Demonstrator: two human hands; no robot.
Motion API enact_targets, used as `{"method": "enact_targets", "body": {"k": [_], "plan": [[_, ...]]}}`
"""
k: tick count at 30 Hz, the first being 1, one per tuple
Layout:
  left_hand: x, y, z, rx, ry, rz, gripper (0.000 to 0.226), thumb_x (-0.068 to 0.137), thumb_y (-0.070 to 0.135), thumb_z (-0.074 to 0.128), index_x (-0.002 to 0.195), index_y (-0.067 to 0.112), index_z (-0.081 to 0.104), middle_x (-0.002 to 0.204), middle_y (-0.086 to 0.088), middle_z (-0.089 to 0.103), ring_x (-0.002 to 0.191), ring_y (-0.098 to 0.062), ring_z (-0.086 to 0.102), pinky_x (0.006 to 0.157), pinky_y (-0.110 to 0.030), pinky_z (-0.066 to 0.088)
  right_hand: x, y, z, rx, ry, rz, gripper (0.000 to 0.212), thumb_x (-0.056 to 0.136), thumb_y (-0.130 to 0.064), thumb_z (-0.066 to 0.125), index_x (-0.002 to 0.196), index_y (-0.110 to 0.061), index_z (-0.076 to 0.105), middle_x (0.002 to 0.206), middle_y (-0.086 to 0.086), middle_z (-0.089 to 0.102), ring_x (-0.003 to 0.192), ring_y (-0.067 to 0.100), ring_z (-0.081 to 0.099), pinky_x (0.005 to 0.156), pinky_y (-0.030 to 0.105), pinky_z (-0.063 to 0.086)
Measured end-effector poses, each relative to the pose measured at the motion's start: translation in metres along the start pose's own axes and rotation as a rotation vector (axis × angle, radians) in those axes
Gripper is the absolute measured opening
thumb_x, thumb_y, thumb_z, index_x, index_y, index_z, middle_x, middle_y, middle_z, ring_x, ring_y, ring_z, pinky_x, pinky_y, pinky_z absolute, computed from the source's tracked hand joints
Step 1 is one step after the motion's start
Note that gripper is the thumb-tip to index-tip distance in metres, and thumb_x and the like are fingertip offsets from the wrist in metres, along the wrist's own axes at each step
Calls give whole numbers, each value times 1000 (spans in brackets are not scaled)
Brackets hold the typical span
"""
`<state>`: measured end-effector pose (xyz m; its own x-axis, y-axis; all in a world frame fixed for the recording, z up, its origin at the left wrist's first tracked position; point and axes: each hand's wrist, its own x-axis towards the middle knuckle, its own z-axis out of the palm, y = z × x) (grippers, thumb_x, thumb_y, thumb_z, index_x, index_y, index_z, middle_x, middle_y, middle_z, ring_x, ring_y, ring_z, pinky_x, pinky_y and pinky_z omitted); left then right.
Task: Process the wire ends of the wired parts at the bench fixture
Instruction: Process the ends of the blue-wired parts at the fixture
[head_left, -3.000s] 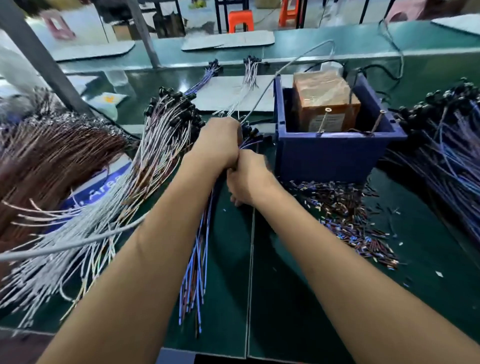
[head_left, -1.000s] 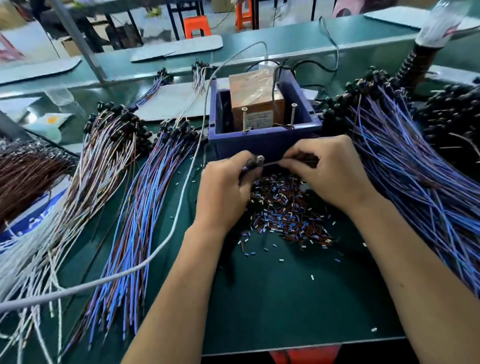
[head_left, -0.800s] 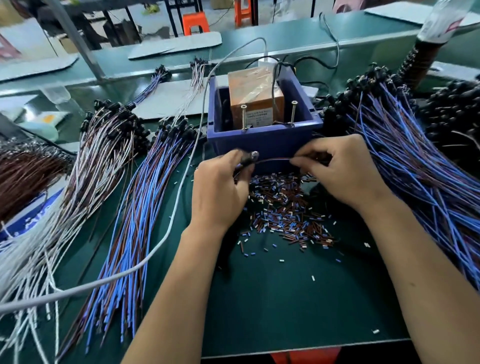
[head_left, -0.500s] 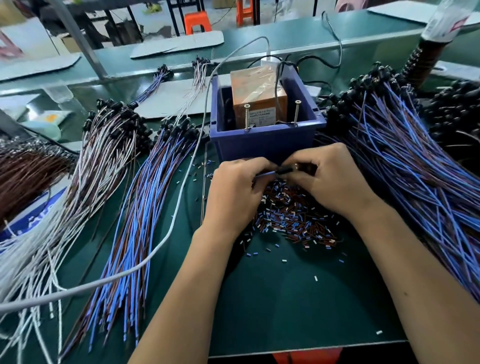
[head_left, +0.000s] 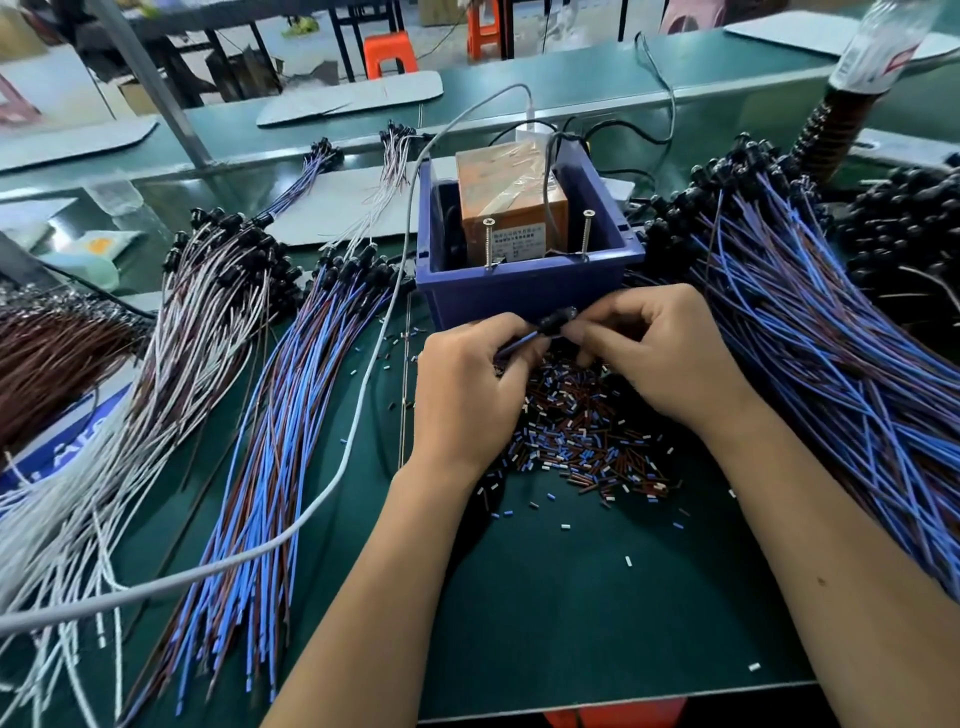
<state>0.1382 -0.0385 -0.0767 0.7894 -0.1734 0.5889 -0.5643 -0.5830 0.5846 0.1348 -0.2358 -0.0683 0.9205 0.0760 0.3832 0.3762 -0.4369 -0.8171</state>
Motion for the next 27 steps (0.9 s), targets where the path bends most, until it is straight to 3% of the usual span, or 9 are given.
{"method": "enact_targets", "body": {"k": [3, 8, 13, 17, 27], "plan": [[0, -1, 1, -12, 28, -58, 15, 90, 18, 75, 77, 16, 69, 61, 13, 53, 58, -10, 48, 56, -31, 39, 1, 5, -3, 42, 43, 49, 18, 91, -28, 80, 73, -26, 76, 65, -5, 74, 51, 6, 60, 54, 18, 48], [-4, 4, 0, 43, 6, 7, 5, 91, 20, 73, 89, 16, 75, 79, 6, 73, 74, -18, 66, 67, -35, 50, -1, 6, 2, 102, -37, 79, 18, 90, -25, 80, 73, -22, 76, 63, 0, 72, 48, 8, 58, 51, 18, 47], [-4, 5, 3, -1, 42, -12, 12, 93, 17, 74, 81, 16, 70, 66, 12, 56, 62, -13, 53, 59, -35, 45, 0, 4, 2, 172, 0, 92, 20, 91, -23, 80, 71, -22, 76, 62, 3, 73, 47, 10, 58, 50, 18, 47], [-5, 4, 4, -85, 36, -79, 12, 94, 19, 72, 82, 16, 72, 69, 9, 67, 66, -15, 63, 62, -36, 50, 0, 1, 3, 214, 1, 140, 18, 91, -17, 79, 73, -14, 75, 60, 5, 72, 47, 9, 57, 49, 18, 47], [-6, 7, 5, -63, -3, -68, 13, 92, 18, 72, 80, 14, 72, 64, 12, 60, 59, -13, 56, 56, -30, 43, -2, 2, -5, 187, -65, 154, 16, 91, -16, 78, 76, -10, 75, 60, 6, 70, 48, 9, 58, 50, 17, 48]]}}
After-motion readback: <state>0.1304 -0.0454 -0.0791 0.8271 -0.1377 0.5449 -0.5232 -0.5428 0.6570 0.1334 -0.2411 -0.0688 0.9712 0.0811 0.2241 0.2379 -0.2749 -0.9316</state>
